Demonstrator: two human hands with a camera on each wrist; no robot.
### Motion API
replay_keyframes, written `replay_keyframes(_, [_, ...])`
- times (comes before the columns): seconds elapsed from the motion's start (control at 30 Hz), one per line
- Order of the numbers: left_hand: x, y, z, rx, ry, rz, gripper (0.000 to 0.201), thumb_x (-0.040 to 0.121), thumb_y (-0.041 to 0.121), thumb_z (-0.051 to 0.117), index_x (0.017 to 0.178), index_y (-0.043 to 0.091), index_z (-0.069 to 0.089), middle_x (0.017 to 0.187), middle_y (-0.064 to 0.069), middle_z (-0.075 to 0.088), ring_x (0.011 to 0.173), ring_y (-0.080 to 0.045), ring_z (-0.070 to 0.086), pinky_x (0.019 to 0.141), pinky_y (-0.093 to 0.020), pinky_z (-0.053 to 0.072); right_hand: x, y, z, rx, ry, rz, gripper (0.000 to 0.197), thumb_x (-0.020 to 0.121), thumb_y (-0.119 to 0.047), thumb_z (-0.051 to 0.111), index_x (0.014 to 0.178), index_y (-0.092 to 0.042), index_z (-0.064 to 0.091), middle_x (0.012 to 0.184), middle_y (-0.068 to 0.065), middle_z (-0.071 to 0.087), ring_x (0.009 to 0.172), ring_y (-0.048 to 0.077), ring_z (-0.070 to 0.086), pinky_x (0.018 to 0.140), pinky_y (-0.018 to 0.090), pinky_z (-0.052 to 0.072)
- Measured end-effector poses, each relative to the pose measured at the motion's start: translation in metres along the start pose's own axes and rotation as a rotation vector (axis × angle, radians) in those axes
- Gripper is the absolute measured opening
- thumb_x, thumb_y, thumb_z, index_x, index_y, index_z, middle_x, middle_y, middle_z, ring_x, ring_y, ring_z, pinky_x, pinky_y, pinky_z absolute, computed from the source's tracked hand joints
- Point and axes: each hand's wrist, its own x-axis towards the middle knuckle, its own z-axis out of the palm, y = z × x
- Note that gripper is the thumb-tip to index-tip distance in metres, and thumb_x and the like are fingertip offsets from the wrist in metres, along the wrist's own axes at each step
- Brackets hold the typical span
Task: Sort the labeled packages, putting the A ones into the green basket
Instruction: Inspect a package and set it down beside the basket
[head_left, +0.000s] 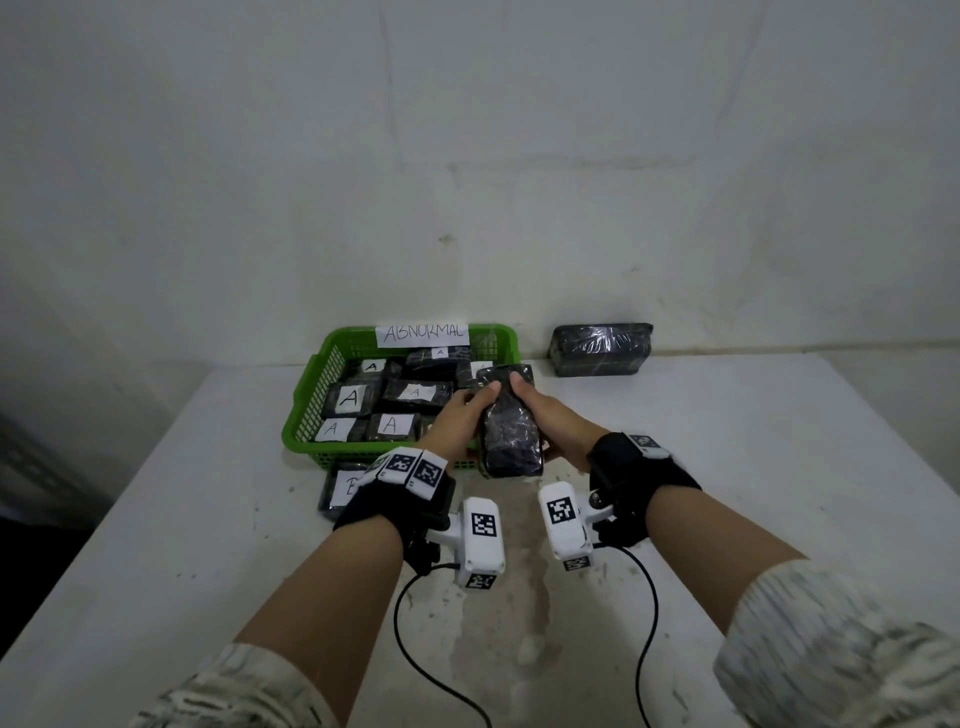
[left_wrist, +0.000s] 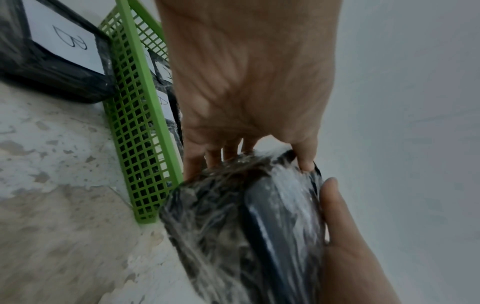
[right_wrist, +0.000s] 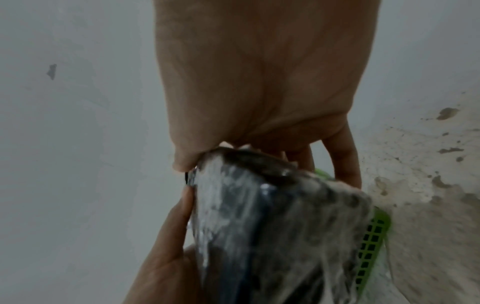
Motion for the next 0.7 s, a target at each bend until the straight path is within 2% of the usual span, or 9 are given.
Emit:
replay_keyframes(0.07, [0.000, 0.000, -0.002, -0.012, 0.028, 0.018, 0.044, 0.094, 0.035, 0.051, 0.123, 0.002, 0.055, 0.119, -0.013, 0.064, 0.102, -0.022, 0.063, 0.078, -0.029, 0.050, -0.002, -0.001, 0.001, -0.005, -0.025, -0.004, 0.054, 0.096, -0.061, 0.027, 0.124, -0.025, 0.055, 0.111, -0.004, 0.065, 0.101, 0.011, 0.062, 0.081, 0.027, 0.050])
replay_keyframes(0.13, [-0.002, -0.001, -0.004, -0.016, 0.019, 0.023, 0.040, 0.094, 0.035, 0.050, 0.120, 0.005, 0.056, 0.113, -0.009, 0.065, 0.095, -0.016, 0.064, 0.074, -0.029, 0.049, -0.002, 0.000, 0.001, 0.015, -0.025, -0.043, 0.042, 0.101, -0.049, 0.028, 0.120, -0.023, 0.054, 0.111, -0.002, 0.066, 0.094, 0.007, 0.063, 0.076, 0.021, 0.049])
replay_keyframes(0.23, [-0.006, -0.005, -0.005, -0.049, -0.041, 0.020, 0.033, 0.094, 0.034, 0.051, 0.121, 0.015, 0.054, 0.111, -0.004, 0.064, 0.093, -0.013, 0.062, 0.077, -0.034, 0.052, 0.005, 0.004, 0.002, 0.061, 0.026, -0.098, 0.040, 0.103, -0.040, 0.029, 0.124, -0.017, 0.054, 0.126, 0.012, 0.062, 0.106, 0.020, 0.063, 0.092, 0.030, 0.050])
replay_keyframes(0.3, [-0.008, -0.007, -0.004, -0.059, -0.053, 0.015, 0.031, 0.094, 0.030, 0.052, 0.123, 0.019, 0.052, 0.110, -0.002, 0.063, 0.094, -0.013, 0.062, 0.083, -0.038, 0.053, 0.006, 0.005, 0.002, 0.108, 0.035, -0.083, 0.044, 0.103, -0.041, 0.029, 0.130, -0.013, 0.051, 0.127, 0.014, 0.061, 0.107, 0.023, 0.063, 0.089, 0.031, 0.052])
replay_keyframes(0.37, [-0.009, -0.008, -0.004, -0.058, -0.018, 0.045, 0.029, 0.095, 0.024, 0.052, 0.123, 0.018, 0.050, 0.114, -0.005, 0.061, 0.096, -0.016, 0.062, 0.091, -0.042, 0.050, 0.006, 0.006, 0.005, 0.109, 0.027, -0.085, 0.047, 0.103, -0.043, 0.028, 0.134, -0.014, 0.048, 0.126, 0.011, 0.061, 0.104, 0.020, 0.062, 0.080, 0.026, 0.054])
replay_keyframes(0.47, [-0.007, -0.010, -0.005, -0.070, 0.048, 0.107, 0.035, 0.095, 0.020, 0.052, 0.128, 0.010, 0.048, 0.123, -0.010, 0.059, 0.109, -0.023, 0.059, 0.099, -0.046, 0.046, 0.005, 0.006, 0.009, 0.124, 0.003, -0.082, 0.043, 0.101, -0.047, 0.030, 0.132, -0.024, 0.047, 0.118, -0.002, 0.062, 0.105, 0.015, 0.060, 0.085, 0.030, 0.050])
replay_keyframes(0.57, [-0.004, -0.010, -0.009, -0.102, 0.076, 0.082, 0.047, 0.093, 0.024, 0.054, 0.136, 0.008, 0.042, 0.130, -0.012, 0.056, 0.114, -0.025, 0.058, 0.097, -0.049, 0.048, 0.007, 0.008, 0.011, 0.125, -0.017, -0.063, 0.032, 0.102, -0.041, 0.036, 0.128, -0.026, 0.046, 0.118, 0.001, 0.063, 0.098, 0.015, 0.062, 0.073, 0.028, 0.051])
replay_keyframes(0.63, [-0.004, -0.010, -0.011, -0.114, 0.034, 0.036, 0.048, 0.093, 0.024, 0.055, 0.137, 0.011, 0.041, 0.127, -0.008, 0.056, 0.109, -0.022, 0.058, 0.089, -0.043, 0.051, 0.010, 0.011, 0.010, 0.137, -0.007, -0.089, 0.033, 0.103, -0.034, 0.037, 0.130, -0.018, 0.046, 0.126, 0.009, 0.060, 0.098, 0.017, 0.062, 0.065, 0.021, 0.051])
replay_keyframes(0.7, [-0.004, -0.013, -0.012, -0.108, -0.026, 0.003, 0.048, 0.092, 0.019, 0.057, 0.136, 0.015, 0.041, 0.123, -0.008, 0.058, 0.102, -0.020, 0.060, 0.078, -0.036, 0.054, 0.010, 0.014, 0.009, 0.168, -0.003, -0.095, 0.038, 0.103, -0.031, 0.035, 0.133, -0.011, 0.046, 0.124, 0.009, 0.060, 0.094, 0.013, 0.062, 0.061, 0.015, 0.051])
